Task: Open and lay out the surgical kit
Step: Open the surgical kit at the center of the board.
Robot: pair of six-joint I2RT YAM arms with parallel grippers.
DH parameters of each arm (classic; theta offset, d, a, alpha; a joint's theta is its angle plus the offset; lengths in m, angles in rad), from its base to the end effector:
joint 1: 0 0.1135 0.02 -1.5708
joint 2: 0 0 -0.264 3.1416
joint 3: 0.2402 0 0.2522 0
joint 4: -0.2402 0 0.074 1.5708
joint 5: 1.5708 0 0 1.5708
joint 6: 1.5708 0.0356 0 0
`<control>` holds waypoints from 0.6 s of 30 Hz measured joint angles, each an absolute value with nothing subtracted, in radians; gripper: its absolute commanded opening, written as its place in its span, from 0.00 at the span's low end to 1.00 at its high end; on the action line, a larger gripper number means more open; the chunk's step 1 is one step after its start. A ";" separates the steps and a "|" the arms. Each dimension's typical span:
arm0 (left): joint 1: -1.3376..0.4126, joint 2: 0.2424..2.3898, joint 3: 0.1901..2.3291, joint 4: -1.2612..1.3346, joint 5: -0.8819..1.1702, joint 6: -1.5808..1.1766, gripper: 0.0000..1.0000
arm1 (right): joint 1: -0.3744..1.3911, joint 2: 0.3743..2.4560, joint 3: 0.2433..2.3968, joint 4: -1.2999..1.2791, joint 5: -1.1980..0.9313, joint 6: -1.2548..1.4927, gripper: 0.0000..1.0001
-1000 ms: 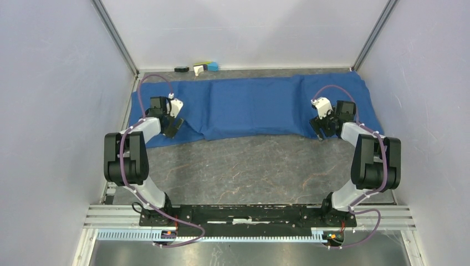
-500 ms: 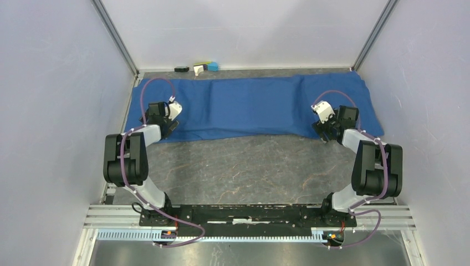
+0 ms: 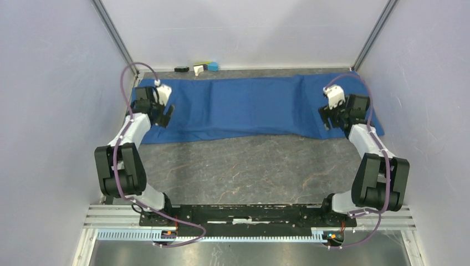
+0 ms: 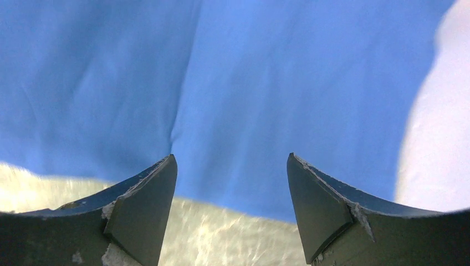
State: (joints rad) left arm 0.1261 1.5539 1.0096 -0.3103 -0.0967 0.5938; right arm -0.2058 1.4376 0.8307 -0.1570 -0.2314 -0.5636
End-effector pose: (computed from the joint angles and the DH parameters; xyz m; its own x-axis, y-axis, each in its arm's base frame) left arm 0.3250 0.0447 0.2194 -0.7254 0.4694 -0.5034 0.2628 0.8649 0.4277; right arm 0.2942 -0.0531 0.2096 -0.5921 -0.4076 -0.6952 -0.3306 0.9096 -0.2517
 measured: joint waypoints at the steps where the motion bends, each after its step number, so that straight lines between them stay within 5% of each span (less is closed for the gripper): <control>1: 0.126 1.553 1.052 -0.319 -0.073 0.556 1.00 | -0.206 1.433 0.864 -0.149 -0.237 -0.535 0.79; 9: 0.107 1.780 1.492 -0.335 0.064 0.220 1.00 | -0.193 1.505 1.071 -0.004 -0.249 -0.292 0.79; 18: 0.011 2.239 1.874 -0.428 0.046 0.025 1.00 | -0.104 1.843 1.331 0.044 -0.134 -0.118 0.79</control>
State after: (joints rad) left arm 0.0113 2.2387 1.8736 -0.4282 0.0463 0.0246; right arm -0.1043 1.8427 1.3308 0.0444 -0.1341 -0.1177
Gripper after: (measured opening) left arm 0.996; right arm 0.791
